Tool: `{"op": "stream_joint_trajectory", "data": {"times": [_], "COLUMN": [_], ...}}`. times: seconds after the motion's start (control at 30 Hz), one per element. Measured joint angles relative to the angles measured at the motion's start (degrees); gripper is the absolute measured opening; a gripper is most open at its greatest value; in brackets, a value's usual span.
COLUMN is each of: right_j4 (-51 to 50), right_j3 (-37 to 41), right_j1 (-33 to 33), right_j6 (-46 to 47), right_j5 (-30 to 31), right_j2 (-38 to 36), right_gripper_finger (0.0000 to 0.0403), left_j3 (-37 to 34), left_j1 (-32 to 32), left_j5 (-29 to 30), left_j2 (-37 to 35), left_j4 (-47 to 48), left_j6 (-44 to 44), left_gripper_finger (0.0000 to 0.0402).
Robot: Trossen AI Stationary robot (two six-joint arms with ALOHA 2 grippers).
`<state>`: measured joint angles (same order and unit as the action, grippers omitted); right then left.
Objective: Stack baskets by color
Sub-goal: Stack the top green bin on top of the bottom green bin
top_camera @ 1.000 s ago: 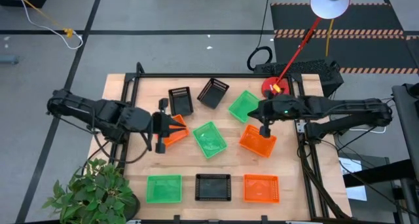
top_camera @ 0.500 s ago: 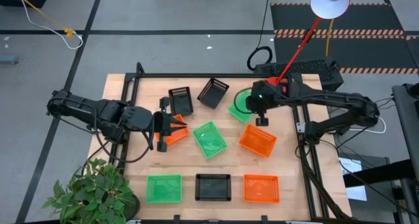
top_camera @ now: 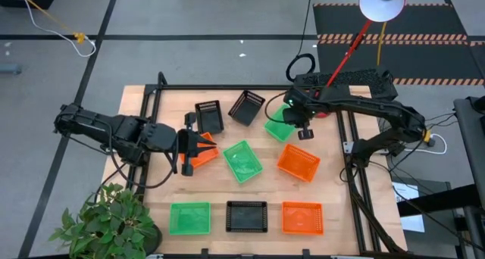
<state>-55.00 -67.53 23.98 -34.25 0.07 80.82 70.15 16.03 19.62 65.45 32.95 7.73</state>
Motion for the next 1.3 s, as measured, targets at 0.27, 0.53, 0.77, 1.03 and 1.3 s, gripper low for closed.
{"op": "stream_joint_trajectory", "data": {"times": [0.27,0.53,0.77,1.03,1.3], "right_j4": [-0.8,1.5,9.2,13.7,14.3], "right_j3": [0.0,4.2,10.0,13.4,13.5], "right_j1": [0.1,0.1,1.2,1.7,1.4], "right_j6": [-4.9,-9.0,-11.8,-14.6,-14.6], "right_j5": [-0.4,-0.3,2.7,6.1,8.2], "right_j2": [5.0,6.2,6.2,6.2,6.2], "right_gripper_finger": [0.0101,0.0125,0.0122,0.0108,0.0011], "left_j3": [0.0,0.0,0.0,0.0,0.0], "left_j1": [0.0,0.0,0.0,0.0,0.0], "left_j5": [0.0,0.0,0.0,0.0,0.0], "left_j2": [0.0,0.0,0.0,0.0,0.4], "left_j4": [0.1,0.5,0.5,0.3,-0.4], "left_j6": [-0.1,-0.3,-0.4,-0.5,0.4], "left_gripper_finger": [0.0035,0.0035,0.0035,0.0035,0.0035]}}
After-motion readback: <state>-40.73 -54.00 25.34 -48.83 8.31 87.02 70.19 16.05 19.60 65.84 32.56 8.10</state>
